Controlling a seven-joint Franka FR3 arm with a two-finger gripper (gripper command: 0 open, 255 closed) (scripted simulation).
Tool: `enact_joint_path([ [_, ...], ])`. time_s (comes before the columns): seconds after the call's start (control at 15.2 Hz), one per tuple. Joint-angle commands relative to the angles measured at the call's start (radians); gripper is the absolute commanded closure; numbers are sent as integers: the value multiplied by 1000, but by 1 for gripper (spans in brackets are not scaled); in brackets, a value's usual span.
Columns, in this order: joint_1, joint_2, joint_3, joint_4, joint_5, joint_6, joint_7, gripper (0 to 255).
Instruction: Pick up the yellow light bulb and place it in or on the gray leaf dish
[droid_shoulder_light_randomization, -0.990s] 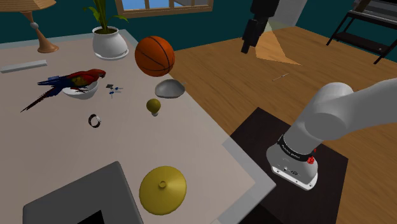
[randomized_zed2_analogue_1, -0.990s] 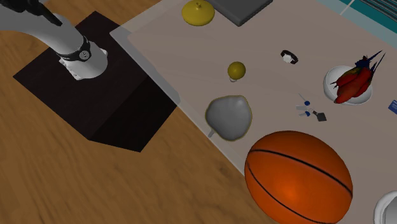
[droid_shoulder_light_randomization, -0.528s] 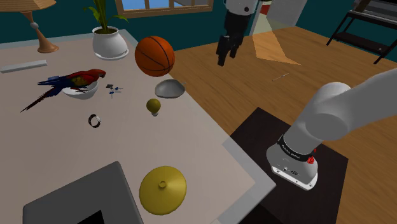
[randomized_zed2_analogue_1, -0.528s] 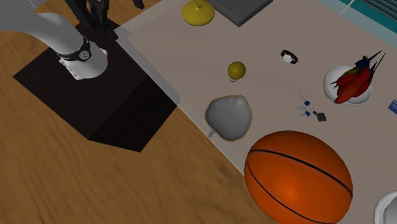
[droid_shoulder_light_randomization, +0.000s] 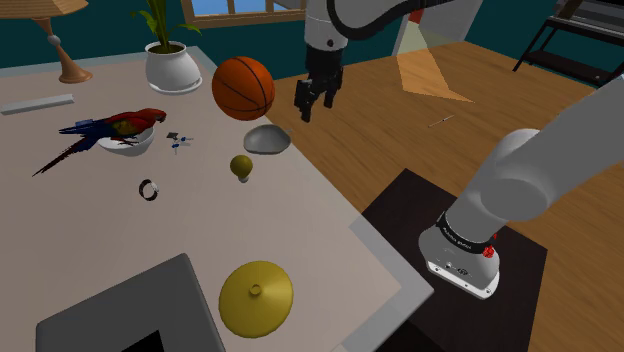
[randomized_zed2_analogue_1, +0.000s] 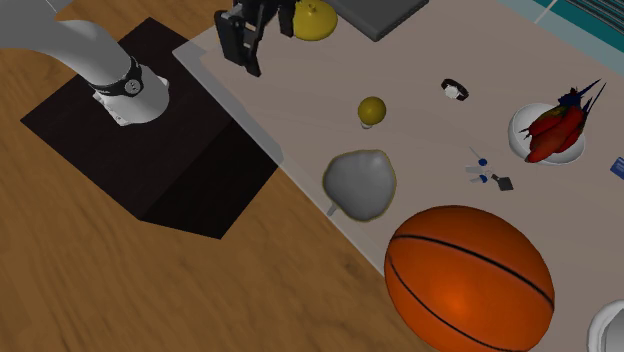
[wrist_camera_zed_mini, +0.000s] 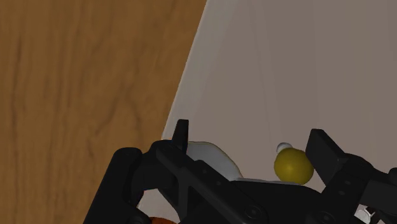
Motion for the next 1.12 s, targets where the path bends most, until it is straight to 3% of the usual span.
enact_joint_path([
  [0.0,2,72,28,30,-16,38,48,0],
  [0.53,25,392,103,226,-145,128,255,0],
  [1.06,112,730,93,517,-293,122,431,0],
])
